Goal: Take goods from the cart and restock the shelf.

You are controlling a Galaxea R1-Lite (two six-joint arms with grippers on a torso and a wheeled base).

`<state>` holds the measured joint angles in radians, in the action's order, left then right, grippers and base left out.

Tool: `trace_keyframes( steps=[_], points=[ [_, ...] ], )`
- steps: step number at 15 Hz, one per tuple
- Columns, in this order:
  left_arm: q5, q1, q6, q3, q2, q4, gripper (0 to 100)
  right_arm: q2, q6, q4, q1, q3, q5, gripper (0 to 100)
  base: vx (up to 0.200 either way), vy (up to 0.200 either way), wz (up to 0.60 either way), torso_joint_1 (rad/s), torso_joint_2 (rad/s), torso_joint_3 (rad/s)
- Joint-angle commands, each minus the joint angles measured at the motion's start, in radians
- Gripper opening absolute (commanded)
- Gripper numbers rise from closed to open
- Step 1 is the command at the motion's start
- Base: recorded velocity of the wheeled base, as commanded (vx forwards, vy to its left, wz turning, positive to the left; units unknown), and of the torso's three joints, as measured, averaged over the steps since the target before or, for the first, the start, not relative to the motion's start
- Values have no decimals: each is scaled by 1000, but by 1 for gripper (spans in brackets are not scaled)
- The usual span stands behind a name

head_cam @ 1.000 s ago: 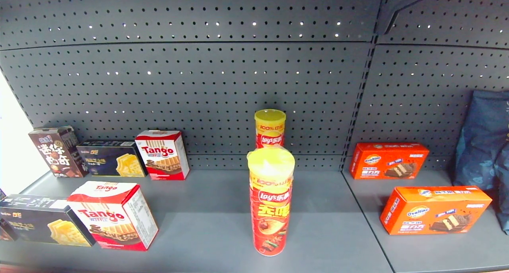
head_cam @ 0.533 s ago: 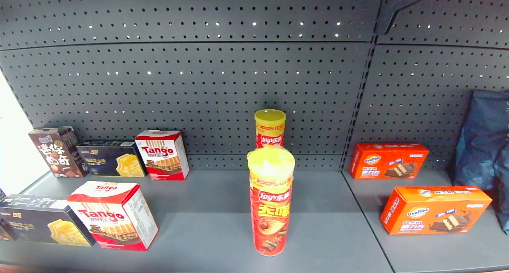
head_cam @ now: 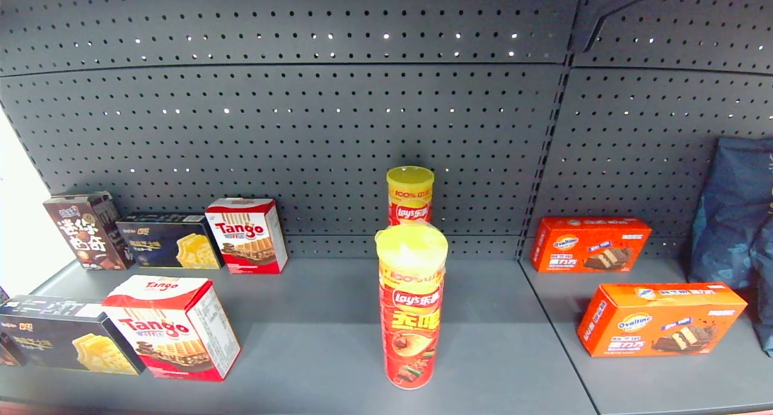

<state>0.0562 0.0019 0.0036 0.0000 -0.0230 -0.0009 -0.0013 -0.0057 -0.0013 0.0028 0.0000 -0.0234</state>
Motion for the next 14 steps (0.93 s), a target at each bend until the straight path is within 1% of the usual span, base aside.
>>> trace_keyframes(
  steps=[1,4,5,7,8,10,11,14],
  points=[
    [-1,-2,-1,0,23,-1,100,1,0,0,0,0,0,100,0,0,0,0,0,0],
    [4,-2,4,0,23,1,100,1,0,0,0,0,0,100,0,0,0,0,0,0],
    [27,-3,36,0,23,1,100,1,1,0,0,0,0,100,0,0,0,0,0,0],
    [22,-3,32,0,23,1,100,1,3,0,0,0,0,100,0,0,0,0,0,0],
    [14,-2,19,0,23,1,100,1,1,0,0,0,0,100,0,0,0,0,0,0],
    [-2,-2,12,0,23,1,100,1,1,0,0,0,0,100,0,200,0,2,0,2],
    [-4,-2,-1,0,23,1,100,1,1,0,0,0,0,100,0,0,0,0,0,0],
    [-2,-2,-1,0,23,1,100,1,1,0,0,0,0,100,0,0,0,0,0,0]
  ],
)
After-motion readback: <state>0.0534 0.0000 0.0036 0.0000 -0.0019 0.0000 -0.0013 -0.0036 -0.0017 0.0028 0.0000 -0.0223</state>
